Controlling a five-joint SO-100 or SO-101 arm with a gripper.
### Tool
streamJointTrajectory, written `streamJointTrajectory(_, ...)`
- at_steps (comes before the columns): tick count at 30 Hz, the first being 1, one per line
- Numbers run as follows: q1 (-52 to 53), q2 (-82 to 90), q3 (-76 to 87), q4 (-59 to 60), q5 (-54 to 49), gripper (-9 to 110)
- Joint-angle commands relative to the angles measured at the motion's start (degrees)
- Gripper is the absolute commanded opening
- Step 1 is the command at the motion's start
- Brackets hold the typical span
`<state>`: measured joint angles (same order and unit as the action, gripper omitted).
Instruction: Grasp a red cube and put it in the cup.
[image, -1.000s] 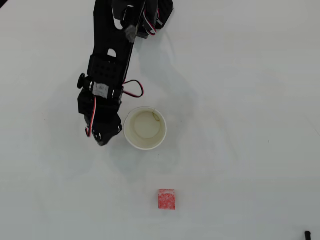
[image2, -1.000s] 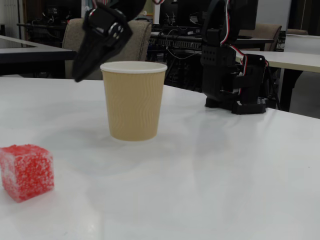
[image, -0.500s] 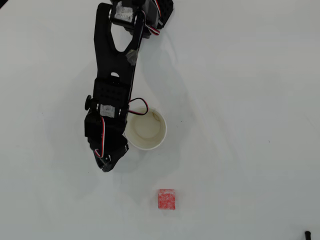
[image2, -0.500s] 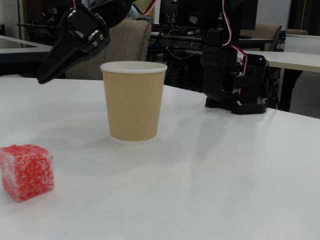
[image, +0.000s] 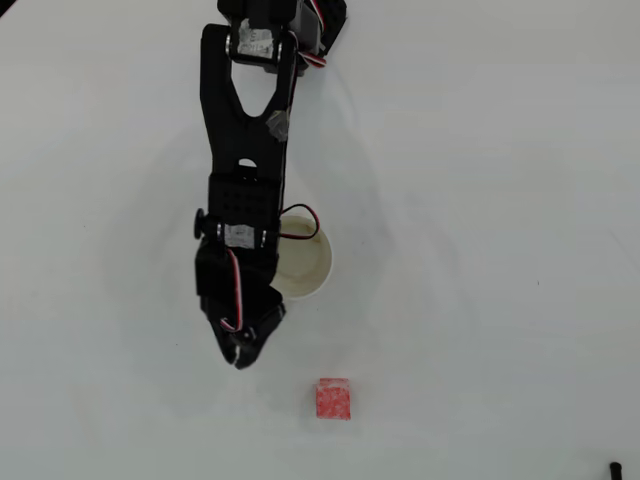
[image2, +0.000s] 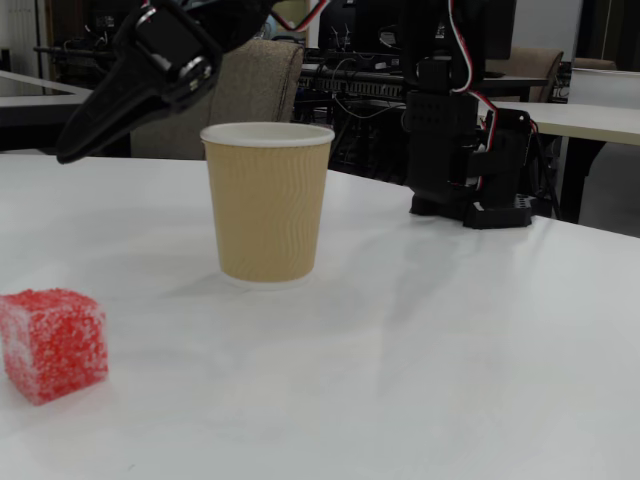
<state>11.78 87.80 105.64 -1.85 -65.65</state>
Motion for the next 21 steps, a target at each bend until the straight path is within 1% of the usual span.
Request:
streamJointTrajectory(1, -2.55, 1.41, -5.19, -3.52, -1.05, 0)
streamJointTrajectory(10, -6.42, 0.35, -5.19, -10.63, -3.69, 0)
streamJointTrajectory(15, -6.94, -1.41, -6.42, -11.25, -4.83, 0)
streamJointTrajectory(21, -7.12, -7.03, -11.87, -11.51, -5.54, 0)
